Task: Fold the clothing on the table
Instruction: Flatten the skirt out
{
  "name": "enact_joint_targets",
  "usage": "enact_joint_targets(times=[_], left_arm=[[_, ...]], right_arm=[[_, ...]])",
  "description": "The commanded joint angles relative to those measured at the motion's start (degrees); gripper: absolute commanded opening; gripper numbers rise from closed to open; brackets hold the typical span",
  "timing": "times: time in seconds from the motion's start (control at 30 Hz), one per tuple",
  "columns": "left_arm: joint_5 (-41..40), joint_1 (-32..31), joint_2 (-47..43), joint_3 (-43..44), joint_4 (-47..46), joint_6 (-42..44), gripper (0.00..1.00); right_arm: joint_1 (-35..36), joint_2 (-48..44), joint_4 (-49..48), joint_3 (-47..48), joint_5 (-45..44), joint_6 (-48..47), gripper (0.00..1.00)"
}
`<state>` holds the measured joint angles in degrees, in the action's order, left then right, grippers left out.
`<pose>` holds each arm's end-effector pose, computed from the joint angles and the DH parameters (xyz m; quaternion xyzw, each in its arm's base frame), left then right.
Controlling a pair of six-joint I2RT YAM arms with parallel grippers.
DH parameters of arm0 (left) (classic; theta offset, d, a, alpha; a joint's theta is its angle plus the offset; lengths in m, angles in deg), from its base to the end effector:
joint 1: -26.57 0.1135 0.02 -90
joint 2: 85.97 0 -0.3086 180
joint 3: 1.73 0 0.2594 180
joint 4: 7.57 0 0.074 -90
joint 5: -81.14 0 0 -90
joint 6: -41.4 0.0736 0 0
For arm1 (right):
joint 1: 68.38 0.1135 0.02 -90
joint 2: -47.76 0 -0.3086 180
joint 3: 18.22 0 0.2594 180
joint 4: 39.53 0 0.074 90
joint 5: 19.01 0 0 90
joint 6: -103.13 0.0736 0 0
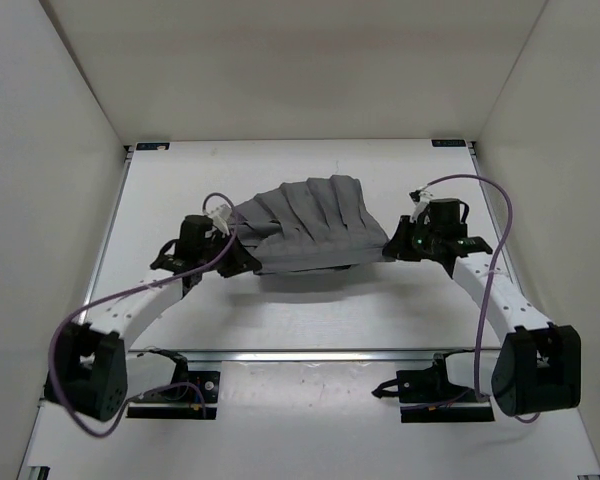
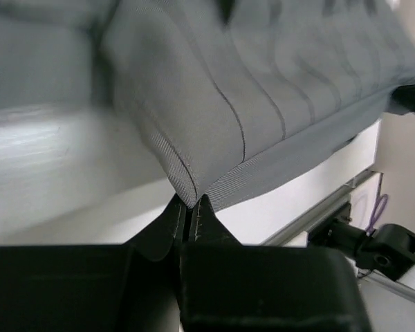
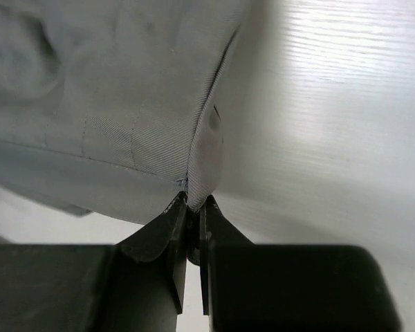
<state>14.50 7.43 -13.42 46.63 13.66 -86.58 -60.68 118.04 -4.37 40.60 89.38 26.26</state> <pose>0.2393 -0.1139 0.2008 -0.0726 0.9065 -0.3421 0.2367 0.2634 0.0590 0.2479 -0.0155 0.9190 0.2120 0.3320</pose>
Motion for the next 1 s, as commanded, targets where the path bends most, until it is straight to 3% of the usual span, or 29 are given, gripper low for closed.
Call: enact_joint_targets(times=[0.0,0.2,0.33,0.47,0.53,0.57,0.63,0.7,0.77,0.8,0.87,0.97], left_arm=[[-4.9,4.4,-8.8,4.1,17.0,6.9,0.0],[-6.0,2.5,-9.7,1.5,19.0,5.4,0.0],[-4.0,4.4,-2.2,5.1,16.7,7.0,0.0],[-4.9,7.8,16.0,33.3,25.2,16.1,0.0],[-4.6,9.1,26.3,59.5,33.7,20.5,0.0],[-4.9,9.1,28.7,66.2,35.5,20.5,0.0],[-7.7,8.5,34.2,92.0,40.0,21.5,0.0],[-14.2,7.6,37.0,104.2,40.8,21.2,0.0],[-16.1,7.4,33.5,104.4,37.5,20.6,0.0],[-16.6,7.2,31.9,98.8,33.2,21.0,0.0],[-16.9,6.0,23.3,81.3,26.0,24.5,0.0],[-24.8,1.0,17.2,66.9,23.1,30.7,0.0]], right_arm=[[-2.5,-4.9,1.7,1.9,0.1,-2.0,0.0],[4.8,-5.0,1.0,-4.0,0.0,1.0,0.0],[5.6,2.8,-2.9,-0.1,1.5,0.7,0.0],[2.2,16.4,4.6,24.8,0.5,-4.3,0.01],[0.3,22.6,10.4,45.2,-0.5,-6.9,0.0],[-0.1,23.4,10.9,49.7,-1.5,-7.1,0.0],[-1.2,26.0,13.2,66.8,-2.9,-8.2,0.01],[-2.3,27.5,14.7,76.6,-5.1,-9.2,0.0],[-2.7,25.3,12.8,79.2,-6.8,-10.1,0.0],[-2.9,24.0,9.5,75.9,-7.3,-10.8,0.0],[-3.7,17.2,4.0,62.6,-7.8,-11.8,0.01],[-7.4,10.4,-0.5,45.0,-5.0,-10.4,0.0]])
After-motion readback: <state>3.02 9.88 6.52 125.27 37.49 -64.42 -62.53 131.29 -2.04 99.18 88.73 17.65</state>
